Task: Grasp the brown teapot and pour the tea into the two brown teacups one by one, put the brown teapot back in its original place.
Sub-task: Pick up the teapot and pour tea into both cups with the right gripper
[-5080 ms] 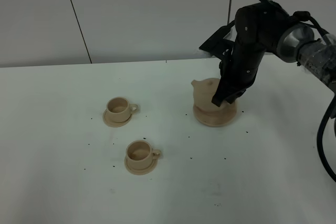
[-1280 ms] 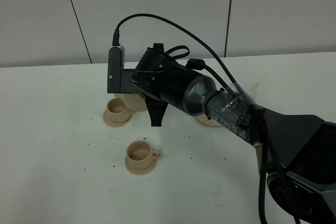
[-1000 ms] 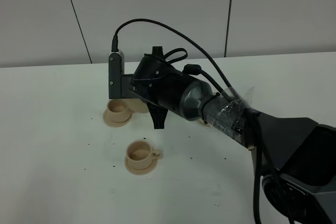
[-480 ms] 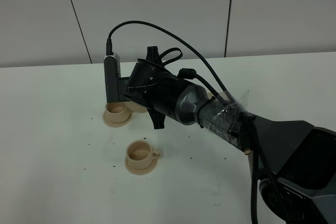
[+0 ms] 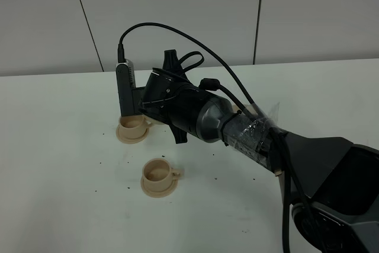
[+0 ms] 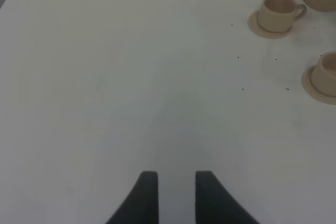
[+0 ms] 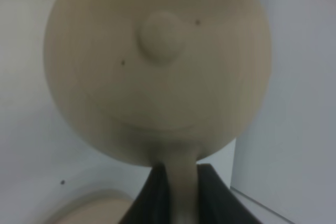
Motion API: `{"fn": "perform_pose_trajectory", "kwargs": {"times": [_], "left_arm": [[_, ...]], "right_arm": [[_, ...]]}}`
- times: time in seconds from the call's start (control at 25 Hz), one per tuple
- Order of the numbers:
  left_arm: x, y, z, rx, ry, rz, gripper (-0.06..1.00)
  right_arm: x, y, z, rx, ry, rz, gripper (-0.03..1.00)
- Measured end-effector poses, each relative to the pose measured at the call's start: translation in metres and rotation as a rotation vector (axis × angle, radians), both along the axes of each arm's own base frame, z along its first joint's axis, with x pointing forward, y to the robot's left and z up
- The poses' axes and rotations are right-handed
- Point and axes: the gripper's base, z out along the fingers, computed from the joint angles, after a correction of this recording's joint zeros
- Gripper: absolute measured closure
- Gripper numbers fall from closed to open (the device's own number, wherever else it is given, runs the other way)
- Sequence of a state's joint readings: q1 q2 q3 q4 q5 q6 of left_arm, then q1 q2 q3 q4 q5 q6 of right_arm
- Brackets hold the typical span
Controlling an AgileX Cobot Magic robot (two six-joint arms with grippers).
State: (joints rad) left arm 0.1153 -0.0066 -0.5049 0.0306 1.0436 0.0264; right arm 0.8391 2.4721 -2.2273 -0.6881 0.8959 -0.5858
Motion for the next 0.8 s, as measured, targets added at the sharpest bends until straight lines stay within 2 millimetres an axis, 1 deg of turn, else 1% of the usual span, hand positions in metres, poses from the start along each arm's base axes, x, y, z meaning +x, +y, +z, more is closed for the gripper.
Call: {"fn": "perform_pose_trajectory", "kwargs": {"times": [0.8], "left_arm": [[0.0000,0.0000,0.0000,0.001,0.000,0.000,0.70]], "right_arm": [[0.0000,0.0026,0.0019,-0.050,-0.032,0.064,0.88]]}}
